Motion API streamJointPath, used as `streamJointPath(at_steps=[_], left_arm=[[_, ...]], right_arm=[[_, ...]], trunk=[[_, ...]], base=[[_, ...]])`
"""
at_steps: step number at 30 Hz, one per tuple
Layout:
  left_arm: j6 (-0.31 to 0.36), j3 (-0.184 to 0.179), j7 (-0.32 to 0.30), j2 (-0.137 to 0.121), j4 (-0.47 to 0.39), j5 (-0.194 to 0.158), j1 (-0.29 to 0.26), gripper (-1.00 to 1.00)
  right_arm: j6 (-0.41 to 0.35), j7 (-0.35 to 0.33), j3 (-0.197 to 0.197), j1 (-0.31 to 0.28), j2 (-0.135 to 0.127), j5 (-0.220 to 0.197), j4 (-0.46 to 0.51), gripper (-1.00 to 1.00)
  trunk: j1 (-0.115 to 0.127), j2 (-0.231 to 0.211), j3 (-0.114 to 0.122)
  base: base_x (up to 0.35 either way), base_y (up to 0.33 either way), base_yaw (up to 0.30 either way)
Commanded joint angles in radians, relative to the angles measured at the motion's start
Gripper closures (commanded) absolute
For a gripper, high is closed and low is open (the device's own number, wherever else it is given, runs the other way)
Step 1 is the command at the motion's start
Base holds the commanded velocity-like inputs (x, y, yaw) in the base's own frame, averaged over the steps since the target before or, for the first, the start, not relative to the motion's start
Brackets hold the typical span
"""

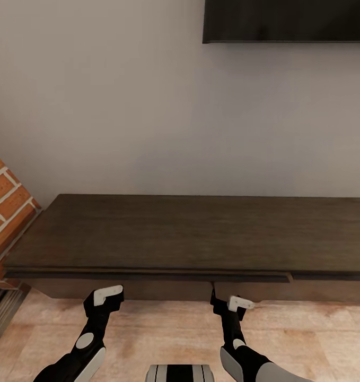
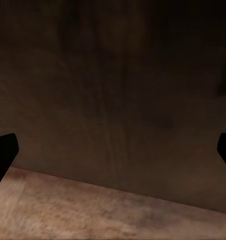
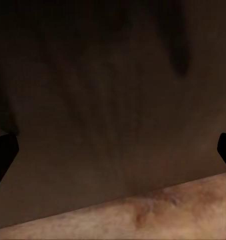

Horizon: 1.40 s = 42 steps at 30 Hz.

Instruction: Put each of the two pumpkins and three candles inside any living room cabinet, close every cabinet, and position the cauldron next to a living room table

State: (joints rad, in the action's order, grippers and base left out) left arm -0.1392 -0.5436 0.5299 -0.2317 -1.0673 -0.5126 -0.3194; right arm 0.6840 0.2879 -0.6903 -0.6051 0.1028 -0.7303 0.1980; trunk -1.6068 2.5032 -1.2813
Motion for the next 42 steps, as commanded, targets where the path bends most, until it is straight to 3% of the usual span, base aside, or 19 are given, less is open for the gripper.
streamJointPath(at_steps=[1,21,25,27,29,34,37,42], left_arm=[[-0.008,-0.006,0.006,-0.001,0.000,-0.011,-0.001,-1.00],[0.003,0.002,0.001,-0.002,-0.005,-0.012,-0.001,-1.00],[0.046,0.002,0.000,-0.007,-0.037,-0.020,0.000,-1.00],[0.154,0.004,-0.001,-0.009,-0.070,-0.026,0.000,-1.00],[0.240,0.005,-0.001,-0.007,-0.095,-0.027,0.001,-1.00],[0.353,0.012,-0.001,-0.009,-0.166,-0.042,0.001,-1.00],[0.517,0.039,-0.003,-0.009,-0.183,-0.083,0.002,-1.00],[0.689,0.122,-0.005,-0.005,-0.179,-0.143,0.002,-1.00]], right_arm=[[0.002,0.008,-0.008,-0.001,0.000,-0.003,0.000,-1.00],[-0.018,-0.001,-0.008,-0.002,0.000,-0.003,0.002,-1.00],[-0.137,-0.005,-0.008,-0.001,0.000,-0.002,0.014,-1.00],[-0.257,-0.005,-0.007,-0.001,0.000,-0.001,0.026,-1.00],[-0.327,-0.006,-0.006,-0.001,0.000,-0.001,0.062,-1.00],[-0.459,-0.006,-0.004,-0.002,0.000,-0.010,0.164,-1.00],[-0.591,-0.006,-0.001,-0.001,0.001,-0.014,0.188,-1.00],[-0.721,-0.006,0.010,-0.002,0.003,-0.017,0.193,-1.00]], trunk=[[0.000,0.000,-0.001],[0.000,0.000,-0.001],[0.000,0.000,-0.001],[0.000,0.000,-0.001],[0.000,0.000,-0.001],[0.000,0.000,0.003],[0.002,-0.001,0.015],[0.004,-0.002,0.034]], base=[[0.045,0.000,0.000],[-0.166,0.000,0.000],[-0.016,0.000,0.000],[-0.004,0.000,0.000],[-0.001,0.000,0.000],[0.000,0.000,0.000],[0.000,0.000,0.000],[0.000,0.000,0.000]])
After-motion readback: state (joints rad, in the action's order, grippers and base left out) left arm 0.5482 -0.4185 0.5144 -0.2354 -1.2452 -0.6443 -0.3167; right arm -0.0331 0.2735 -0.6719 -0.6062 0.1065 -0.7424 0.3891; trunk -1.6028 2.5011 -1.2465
